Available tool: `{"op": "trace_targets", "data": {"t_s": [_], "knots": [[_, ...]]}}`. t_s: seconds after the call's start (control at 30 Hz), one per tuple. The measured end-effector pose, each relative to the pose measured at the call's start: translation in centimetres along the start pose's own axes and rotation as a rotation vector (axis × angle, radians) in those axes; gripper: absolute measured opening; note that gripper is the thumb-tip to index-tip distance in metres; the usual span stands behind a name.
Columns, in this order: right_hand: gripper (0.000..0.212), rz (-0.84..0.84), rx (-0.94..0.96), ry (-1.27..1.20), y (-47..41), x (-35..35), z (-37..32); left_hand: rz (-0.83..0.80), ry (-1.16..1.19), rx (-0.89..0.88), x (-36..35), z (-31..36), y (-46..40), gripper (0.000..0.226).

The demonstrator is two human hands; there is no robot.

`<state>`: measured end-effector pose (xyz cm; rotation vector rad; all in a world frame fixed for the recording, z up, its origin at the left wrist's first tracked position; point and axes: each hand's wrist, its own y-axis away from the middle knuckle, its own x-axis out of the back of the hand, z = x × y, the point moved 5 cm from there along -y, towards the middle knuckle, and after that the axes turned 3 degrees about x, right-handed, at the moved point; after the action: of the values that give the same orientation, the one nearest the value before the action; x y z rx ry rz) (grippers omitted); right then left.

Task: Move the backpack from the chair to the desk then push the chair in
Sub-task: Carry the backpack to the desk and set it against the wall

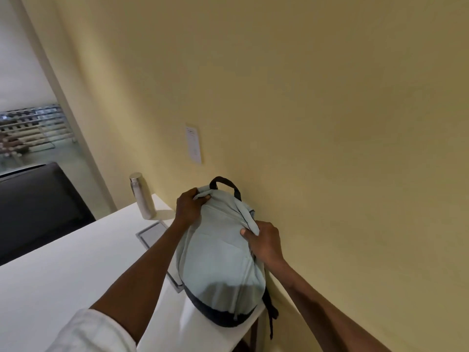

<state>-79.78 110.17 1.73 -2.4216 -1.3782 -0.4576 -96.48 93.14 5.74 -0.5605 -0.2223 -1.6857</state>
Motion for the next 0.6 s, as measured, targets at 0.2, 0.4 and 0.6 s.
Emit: {"op": "trace_targets", "data": {"t_s": [0.2, 0.4, 0.6], "knots": [[0.022, 0.107, 0.061, 0.151, -0.7, 0.1, -0.8, 0.02, -0.11, 0.065, -1.8, -1.7, -0.4, 0.05], [0.065, 0.203, 0.825, 0.859, 2.3, -3.5, -2.2, 0.099, 0.04, 0.683, -3.3, -7.6, 5.5, 0.085], [0.059, -0.259, 0.864, 1.225, 3.0, -6.9, 0.8, 0.002, 0.433, 0.93, -5.8, -8.3, 7.1, 0.113]]}}
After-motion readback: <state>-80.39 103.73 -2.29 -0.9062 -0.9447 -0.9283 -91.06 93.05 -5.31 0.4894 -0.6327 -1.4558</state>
